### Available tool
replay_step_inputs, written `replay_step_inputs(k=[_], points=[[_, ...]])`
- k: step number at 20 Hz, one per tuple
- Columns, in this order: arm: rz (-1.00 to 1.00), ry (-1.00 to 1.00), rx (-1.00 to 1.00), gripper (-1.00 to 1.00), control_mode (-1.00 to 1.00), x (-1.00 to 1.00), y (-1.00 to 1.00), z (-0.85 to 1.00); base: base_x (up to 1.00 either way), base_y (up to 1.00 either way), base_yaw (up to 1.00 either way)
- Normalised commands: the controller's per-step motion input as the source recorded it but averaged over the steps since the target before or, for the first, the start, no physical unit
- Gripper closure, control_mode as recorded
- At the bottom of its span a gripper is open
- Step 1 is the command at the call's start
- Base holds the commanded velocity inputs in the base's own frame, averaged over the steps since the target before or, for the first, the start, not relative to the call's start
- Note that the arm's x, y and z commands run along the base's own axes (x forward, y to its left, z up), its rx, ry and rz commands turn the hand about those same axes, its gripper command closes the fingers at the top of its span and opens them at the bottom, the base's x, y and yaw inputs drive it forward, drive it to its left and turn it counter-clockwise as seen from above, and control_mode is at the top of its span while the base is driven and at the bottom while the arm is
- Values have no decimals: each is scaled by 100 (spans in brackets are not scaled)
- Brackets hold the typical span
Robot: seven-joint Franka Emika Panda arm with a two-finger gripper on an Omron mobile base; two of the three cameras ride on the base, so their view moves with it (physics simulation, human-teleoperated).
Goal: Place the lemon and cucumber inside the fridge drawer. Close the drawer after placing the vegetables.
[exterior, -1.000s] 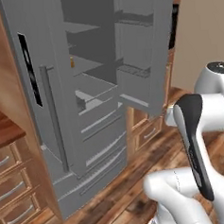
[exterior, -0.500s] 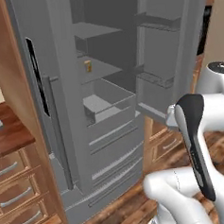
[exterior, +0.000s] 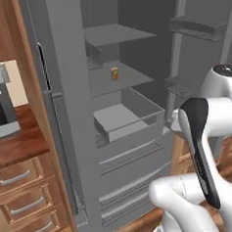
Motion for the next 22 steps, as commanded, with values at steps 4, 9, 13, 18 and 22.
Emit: replay_step_inputs(k=[4,9,13,18,22], points=[[0,0,0,100,100,0,0,0,53,-56,31],[0,0,0,100,100,0,0,0,38,-35,32],[0,0,0,100,100,0,0,0,35,0,26],[0,0,0,100,100,0,0,0,56,6,13],[0,0,0,100,100,0,0,0,57,7,12]])
